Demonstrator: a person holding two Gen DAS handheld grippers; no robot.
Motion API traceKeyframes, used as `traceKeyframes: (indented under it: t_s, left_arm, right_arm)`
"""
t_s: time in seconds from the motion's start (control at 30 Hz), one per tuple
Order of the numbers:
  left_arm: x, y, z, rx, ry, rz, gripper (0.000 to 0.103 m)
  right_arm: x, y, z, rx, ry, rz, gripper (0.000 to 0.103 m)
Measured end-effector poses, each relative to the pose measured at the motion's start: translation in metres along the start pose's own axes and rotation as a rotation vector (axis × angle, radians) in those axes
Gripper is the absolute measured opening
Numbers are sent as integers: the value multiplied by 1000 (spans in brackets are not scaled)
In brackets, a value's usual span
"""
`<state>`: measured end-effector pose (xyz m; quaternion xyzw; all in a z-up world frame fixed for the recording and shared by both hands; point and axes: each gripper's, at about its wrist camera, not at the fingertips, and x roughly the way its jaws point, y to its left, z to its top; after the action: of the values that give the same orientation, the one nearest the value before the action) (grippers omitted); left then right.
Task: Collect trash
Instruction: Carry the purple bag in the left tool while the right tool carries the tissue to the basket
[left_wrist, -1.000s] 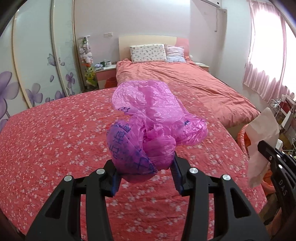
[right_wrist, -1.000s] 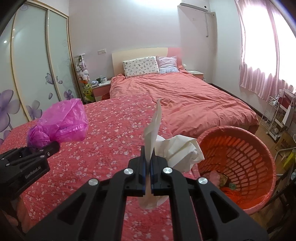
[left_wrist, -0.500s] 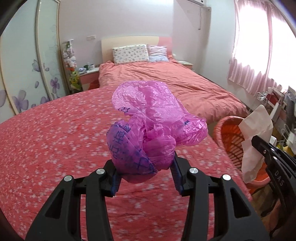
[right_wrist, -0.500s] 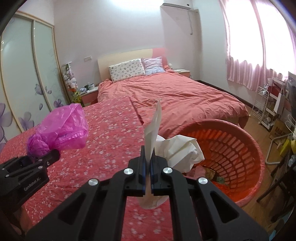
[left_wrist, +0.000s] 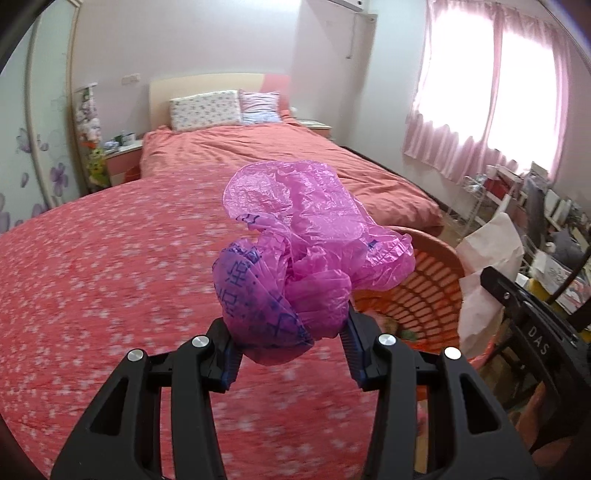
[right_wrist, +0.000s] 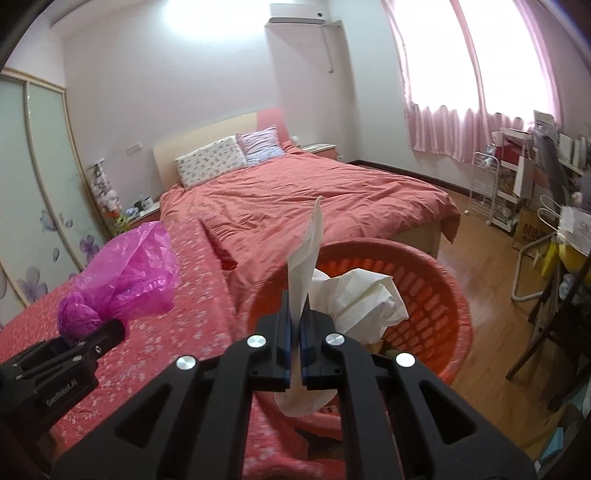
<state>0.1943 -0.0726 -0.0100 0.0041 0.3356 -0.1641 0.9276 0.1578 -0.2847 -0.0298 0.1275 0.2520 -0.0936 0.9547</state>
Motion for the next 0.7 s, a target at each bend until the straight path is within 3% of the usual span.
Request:
traceKeyframes:
  t_s: [0.23,0.7]
  left_arm:
    - [11,-26,8,18,-10,-85,46]
    - [41,-59,14,67,23,-170,47]
  right_arm:
    - [-3,-26,7,26,-35,-11,5]
    - [13,-61,13,88,-33,-2,6]
